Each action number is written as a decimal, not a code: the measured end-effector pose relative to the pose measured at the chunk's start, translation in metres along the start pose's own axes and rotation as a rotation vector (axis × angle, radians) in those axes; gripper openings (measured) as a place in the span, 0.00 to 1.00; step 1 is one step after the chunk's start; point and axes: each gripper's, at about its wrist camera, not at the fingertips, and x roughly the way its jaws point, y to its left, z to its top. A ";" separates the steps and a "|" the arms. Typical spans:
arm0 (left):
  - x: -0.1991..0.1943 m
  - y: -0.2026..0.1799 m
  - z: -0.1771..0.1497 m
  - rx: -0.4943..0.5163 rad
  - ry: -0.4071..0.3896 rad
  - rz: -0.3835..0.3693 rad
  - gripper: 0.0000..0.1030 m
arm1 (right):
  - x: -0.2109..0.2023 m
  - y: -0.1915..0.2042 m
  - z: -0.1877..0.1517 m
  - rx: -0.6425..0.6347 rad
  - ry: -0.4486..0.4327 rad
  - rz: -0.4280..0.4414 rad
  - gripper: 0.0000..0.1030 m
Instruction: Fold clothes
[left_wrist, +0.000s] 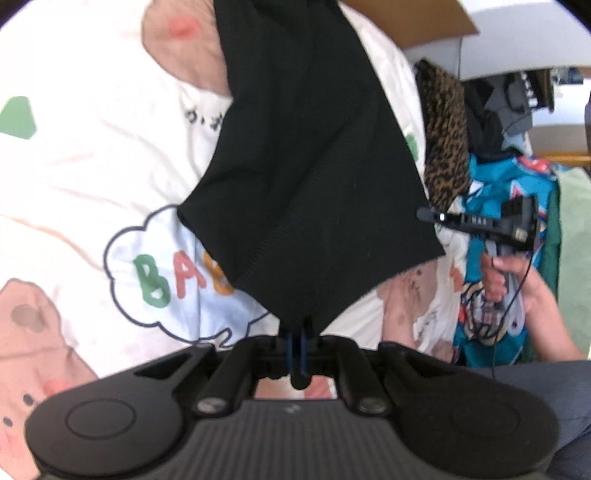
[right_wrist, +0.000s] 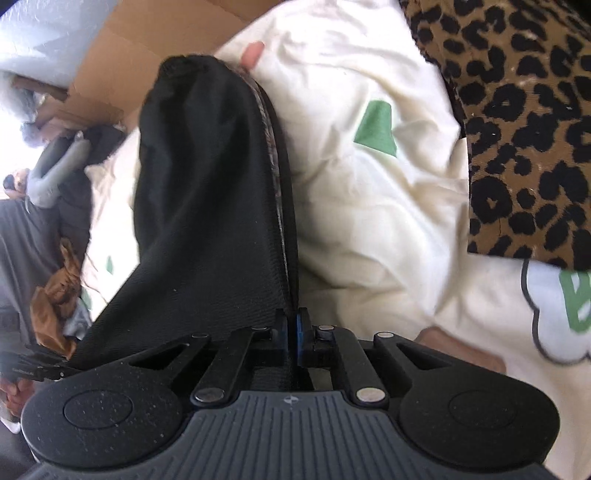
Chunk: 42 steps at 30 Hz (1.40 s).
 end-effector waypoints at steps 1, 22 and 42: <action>-0.003 0.000 -0.003 0.000 -0.009 -0.011 0.04 | -0.004 0.003 -0.002 0.003 -0.002 0.003 0.02; 0.000 0.027 -0.077 -0.142 -0.148 -0.120 0.03 | -0.030 0.021 -0.051 -0.015 0.051 -0.053 0.01; 0.074 0.082 -0.107 -0.340 -0.164 -0.125 0.04 | 0.012 -0.043 -0.067 0.020 0.048 0.057 0.02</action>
